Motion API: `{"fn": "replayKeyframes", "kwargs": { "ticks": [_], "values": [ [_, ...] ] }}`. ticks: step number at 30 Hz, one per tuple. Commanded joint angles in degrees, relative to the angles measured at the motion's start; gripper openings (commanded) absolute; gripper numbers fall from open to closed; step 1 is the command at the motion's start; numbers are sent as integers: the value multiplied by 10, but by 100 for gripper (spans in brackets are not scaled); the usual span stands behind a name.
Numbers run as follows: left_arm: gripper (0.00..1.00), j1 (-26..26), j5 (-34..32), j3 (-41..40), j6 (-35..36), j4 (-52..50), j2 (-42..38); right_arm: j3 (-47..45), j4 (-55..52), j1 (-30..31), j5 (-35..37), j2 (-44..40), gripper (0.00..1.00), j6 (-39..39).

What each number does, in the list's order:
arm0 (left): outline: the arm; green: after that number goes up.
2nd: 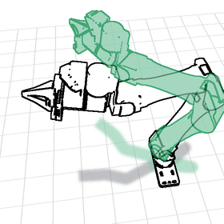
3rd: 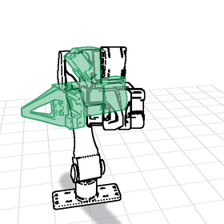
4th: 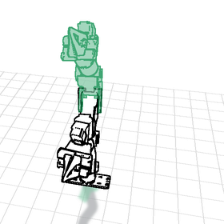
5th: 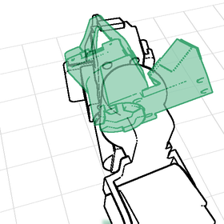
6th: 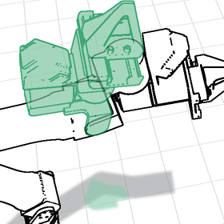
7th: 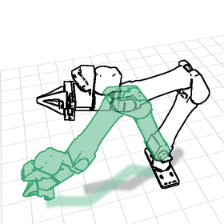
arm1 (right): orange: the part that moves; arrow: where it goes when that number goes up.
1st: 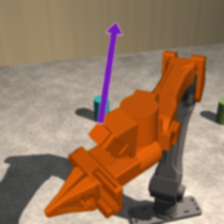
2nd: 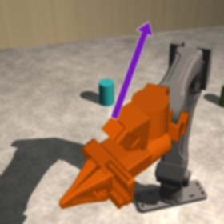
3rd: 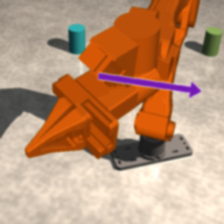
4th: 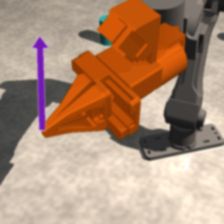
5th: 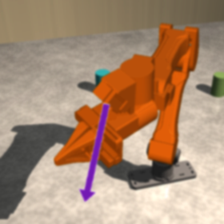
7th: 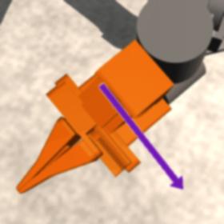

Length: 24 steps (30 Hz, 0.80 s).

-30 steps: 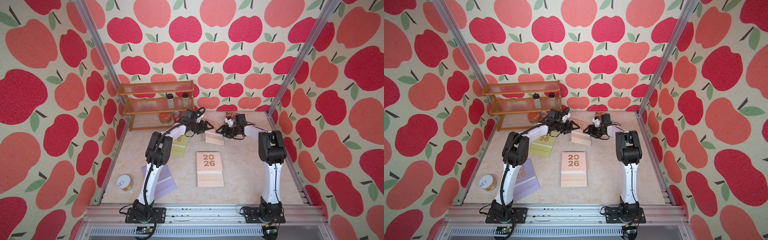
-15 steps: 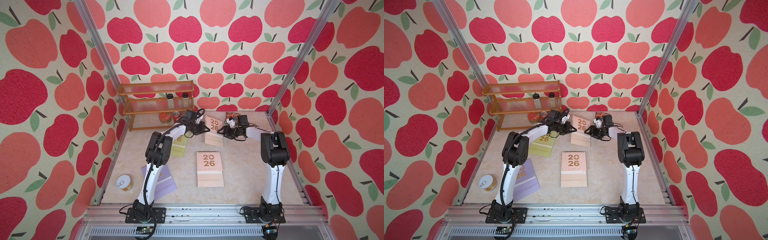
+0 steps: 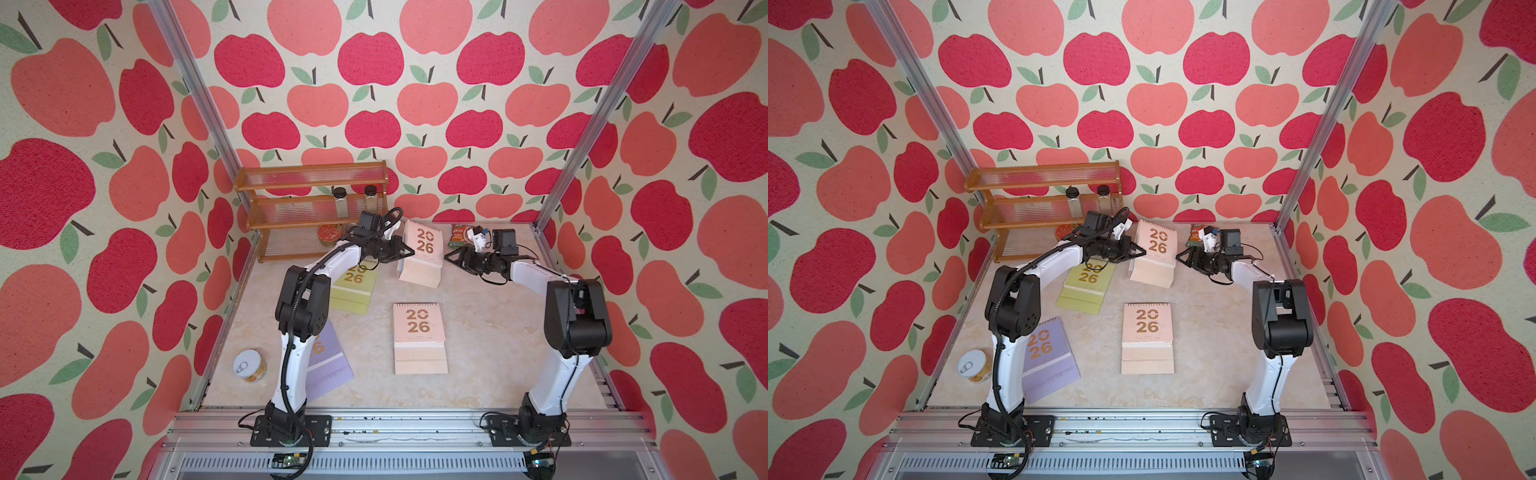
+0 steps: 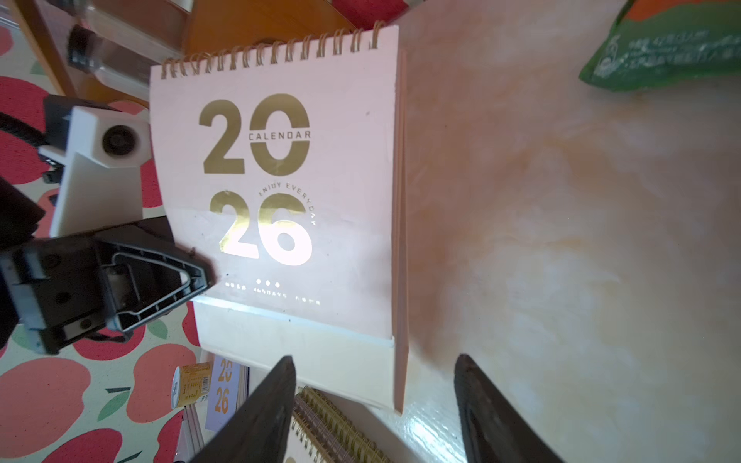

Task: Stack the calendars
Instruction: Pick up the calendar at the center of the board.

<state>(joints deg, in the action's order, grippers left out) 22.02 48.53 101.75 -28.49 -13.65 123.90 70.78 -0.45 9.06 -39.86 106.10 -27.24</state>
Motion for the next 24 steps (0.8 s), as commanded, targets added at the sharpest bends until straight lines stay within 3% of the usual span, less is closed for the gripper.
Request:
{"fn": "replayKeyframes", "kwargs": {
  "ticks": [1,9,16,24],
  "values": [
    [0,-13,85,-18,27,43,-48,-38,64,-7,-54,-45,66,-18],
    [0,-14,171,-50,101,6,-112,-93,207,-12,-153,-81,69,-80],
    [0,-16,227,-79,112,15,-143,-122,325,-12,-184,-78,73,-139],
    [0,-9,258,-90,103,41,-152,-144,548,-4,-227,-42,72,-289]
  ]
}}
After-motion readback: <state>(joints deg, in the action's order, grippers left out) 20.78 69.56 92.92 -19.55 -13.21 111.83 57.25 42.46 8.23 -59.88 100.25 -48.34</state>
